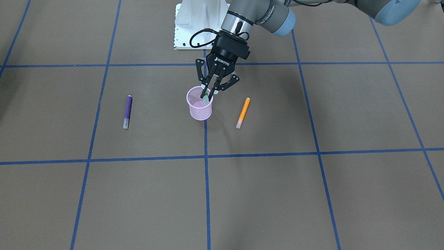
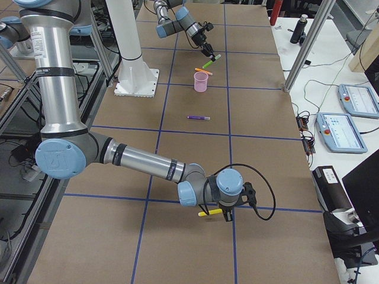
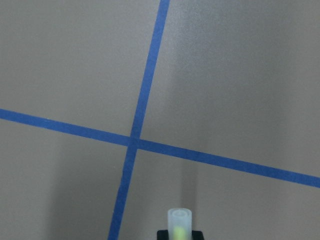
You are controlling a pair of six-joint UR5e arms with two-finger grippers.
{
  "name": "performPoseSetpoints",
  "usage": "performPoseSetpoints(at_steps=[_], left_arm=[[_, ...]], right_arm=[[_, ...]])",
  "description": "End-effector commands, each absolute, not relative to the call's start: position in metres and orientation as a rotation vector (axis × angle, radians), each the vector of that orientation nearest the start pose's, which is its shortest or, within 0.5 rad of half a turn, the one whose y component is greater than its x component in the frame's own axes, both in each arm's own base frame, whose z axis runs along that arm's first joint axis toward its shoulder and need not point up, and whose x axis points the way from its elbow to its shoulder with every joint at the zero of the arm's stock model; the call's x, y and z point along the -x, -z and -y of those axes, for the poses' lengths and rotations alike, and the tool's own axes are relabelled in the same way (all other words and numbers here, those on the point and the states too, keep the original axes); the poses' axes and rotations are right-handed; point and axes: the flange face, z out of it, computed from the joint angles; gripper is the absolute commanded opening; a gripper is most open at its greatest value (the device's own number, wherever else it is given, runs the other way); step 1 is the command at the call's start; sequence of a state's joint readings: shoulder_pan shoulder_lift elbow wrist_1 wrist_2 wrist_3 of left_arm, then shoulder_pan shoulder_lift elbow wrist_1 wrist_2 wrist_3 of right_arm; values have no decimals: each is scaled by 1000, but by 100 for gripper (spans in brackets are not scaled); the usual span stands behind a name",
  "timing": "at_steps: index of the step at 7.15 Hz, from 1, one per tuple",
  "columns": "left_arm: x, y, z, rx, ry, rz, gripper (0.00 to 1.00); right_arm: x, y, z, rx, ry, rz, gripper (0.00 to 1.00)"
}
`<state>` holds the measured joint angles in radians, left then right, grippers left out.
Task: Collect pens into pen holder
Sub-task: 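Lower the green marker into the pink cup with the left gripper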
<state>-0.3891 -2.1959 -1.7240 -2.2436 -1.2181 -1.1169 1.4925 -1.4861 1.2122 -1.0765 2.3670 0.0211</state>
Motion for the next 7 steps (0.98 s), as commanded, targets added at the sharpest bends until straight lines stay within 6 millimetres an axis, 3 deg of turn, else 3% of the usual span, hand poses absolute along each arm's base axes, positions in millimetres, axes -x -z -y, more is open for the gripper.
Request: performPoseSetpoints(at_steps=[1,3,6,7], left_arm=[[-543,-162,403,-872,218,-1226,0],[-546,-165,395,-859,203,-1233,0],[-576,-171,354,-818,146,-1245,0],[-576,-169,353,-818,145,-1248,0]], right_arm=[[-20,-729,532,-179,143,817,0],[-24,-727,532,-184,137,828,0],[-26,-722,528,-193,136,848,0],[-27,-722,528,-193,135,848,0]])
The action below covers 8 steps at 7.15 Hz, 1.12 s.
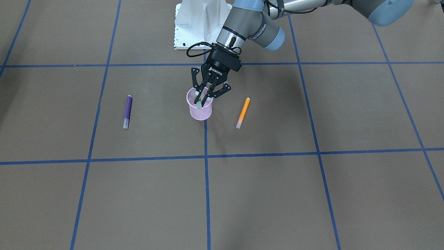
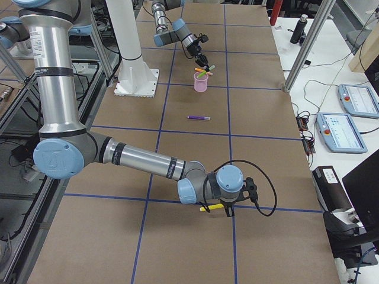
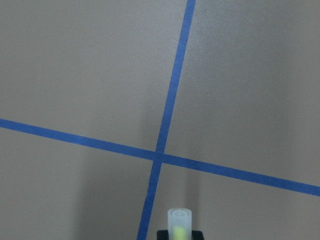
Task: Collect pens into pen holder
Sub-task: 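Lower the green marker into the pink cup with the left gripper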
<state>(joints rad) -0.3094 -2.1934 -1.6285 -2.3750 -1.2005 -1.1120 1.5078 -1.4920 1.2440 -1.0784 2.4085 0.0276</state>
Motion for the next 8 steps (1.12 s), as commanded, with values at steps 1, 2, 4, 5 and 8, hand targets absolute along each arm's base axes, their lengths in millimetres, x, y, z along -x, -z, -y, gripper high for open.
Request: performPoseSetpoints(at_steps=[1,2,4,5,8], left_arm=[[-576,-169,353,-817,144,-1249,0],[-573,-165,353,-820,148,-1257,8],[-572,-167,358,-844,126,-1235,40],[-571,-167,360,-862,109,-1225,40],[-564,-161,362,-864,115,-1240,64]], right_arm=[[-28,-721,529,-196,133,847,0],[-29,-718,532,-203,134,846,0],[-31,-707,535,-225,139,844,0],[-31,-706,535,-228,139,844,0],[-47,-666,549,-311,132,834,0]])
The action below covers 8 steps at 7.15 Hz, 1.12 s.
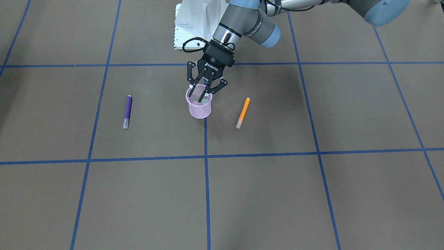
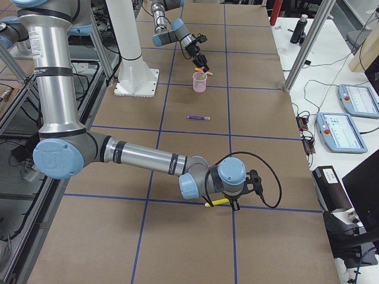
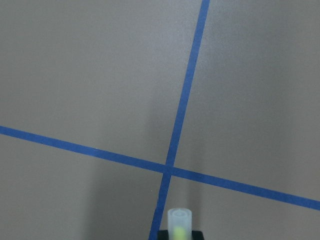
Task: Collect pens into pen holder
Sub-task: 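Open the left gripper and raise it away from the cup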
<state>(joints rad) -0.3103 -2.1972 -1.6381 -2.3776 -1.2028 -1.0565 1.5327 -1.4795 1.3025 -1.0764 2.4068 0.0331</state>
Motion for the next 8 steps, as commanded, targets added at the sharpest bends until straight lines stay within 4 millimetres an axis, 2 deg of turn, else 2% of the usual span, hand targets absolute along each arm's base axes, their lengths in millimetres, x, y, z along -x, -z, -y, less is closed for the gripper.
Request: performPoseSetpoints(at_steps=[1,2,3,4,6,7,8], left_arm=[[-554,-159,373,-874,126,-1235,79],[-548,-160,383,-843,99,-1237,83],[-536,-164,404,-795,72,-1229,89],[-521,-171,429,-711,27,-1206,96],[-473,-181,477,-483,-57,-1169,99],[-450,-183,494,-419,-74,-1170,99],[-441,-187,502,-377,-84,-1172,99]], right_arm=[[-62,-645,554,-361,114,832,0],[-77,-622,558,-400,79,831,0],[-85,-606,559,-434,72,827,0],[-86,-587,558,-457,52,829,0],[-92,-549,550,-516,32,829,0],[-96,-535,548,-545,35,825,0],[-100,-531,545,-586,34,802,0]])
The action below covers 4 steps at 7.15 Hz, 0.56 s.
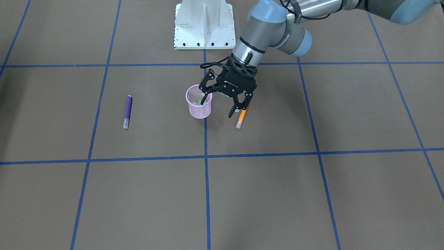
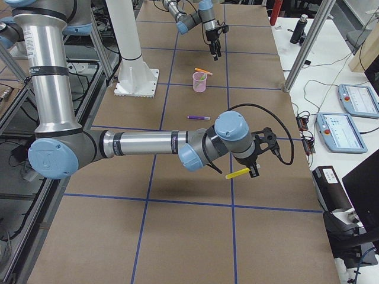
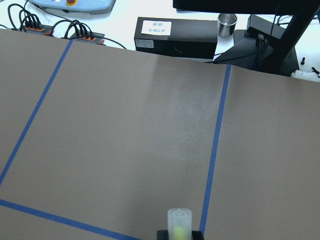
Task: Collect pens into pen holder
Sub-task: 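Open the left gripper and raise it away from the cup, then lower left gripper onto orange marker while right gripper lifts yellow marker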
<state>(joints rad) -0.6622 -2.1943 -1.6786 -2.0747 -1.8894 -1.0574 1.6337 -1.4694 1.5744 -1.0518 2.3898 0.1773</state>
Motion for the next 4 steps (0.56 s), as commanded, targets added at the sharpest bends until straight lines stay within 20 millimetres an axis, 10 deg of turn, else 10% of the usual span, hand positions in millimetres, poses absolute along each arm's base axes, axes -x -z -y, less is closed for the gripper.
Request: performPoseSetpoints(at_steps=[1,4], left_arm=[[-442,-196,505,-321,-86,-1112,99],[-448,-206,506,-325,-128,-1076,99]], right_arm=[[-101,-536,540,-631,6,774,0],[-103,-559,523,-782,-19,754,0]])
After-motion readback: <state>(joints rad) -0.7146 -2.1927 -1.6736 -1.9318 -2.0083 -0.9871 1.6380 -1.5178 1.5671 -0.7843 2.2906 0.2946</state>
